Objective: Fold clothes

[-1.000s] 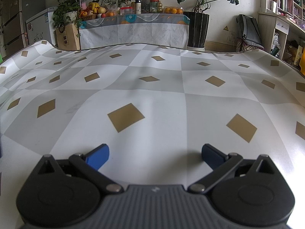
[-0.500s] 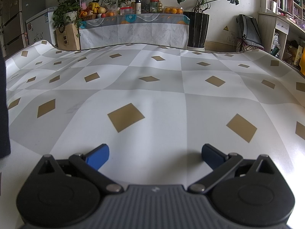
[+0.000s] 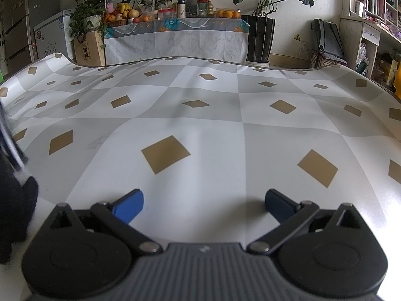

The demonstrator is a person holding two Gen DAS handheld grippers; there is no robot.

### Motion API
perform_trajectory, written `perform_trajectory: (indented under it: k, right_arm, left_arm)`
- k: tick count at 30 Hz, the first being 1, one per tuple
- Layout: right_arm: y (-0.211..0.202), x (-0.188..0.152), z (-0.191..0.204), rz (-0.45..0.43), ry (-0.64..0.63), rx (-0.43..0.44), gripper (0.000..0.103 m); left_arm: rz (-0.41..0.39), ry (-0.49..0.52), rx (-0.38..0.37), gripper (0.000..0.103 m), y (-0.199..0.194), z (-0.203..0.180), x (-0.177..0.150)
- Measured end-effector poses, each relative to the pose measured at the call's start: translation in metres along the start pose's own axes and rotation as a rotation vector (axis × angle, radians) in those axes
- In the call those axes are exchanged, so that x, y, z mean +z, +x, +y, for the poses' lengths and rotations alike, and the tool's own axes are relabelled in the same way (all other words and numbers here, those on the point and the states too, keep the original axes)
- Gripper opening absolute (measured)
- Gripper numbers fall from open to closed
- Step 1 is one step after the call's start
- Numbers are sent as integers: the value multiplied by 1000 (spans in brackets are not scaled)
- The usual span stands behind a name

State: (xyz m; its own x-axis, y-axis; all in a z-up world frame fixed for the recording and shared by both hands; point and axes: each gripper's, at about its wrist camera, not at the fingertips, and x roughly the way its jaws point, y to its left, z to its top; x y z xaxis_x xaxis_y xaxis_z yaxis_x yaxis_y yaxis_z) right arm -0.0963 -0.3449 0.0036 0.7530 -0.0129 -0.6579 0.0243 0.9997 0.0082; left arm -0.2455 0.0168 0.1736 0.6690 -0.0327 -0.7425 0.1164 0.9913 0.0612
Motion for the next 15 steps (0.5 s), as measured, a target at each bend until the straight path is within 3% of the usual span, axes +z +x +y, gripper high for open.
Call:
perform_trajectory:
  k: [15]
  right_arm:
    - [0, 0, 0, 0, 0, 0, 103]
  left_arm:
    - [10, 5, 3, 103, 2, -2, 0]
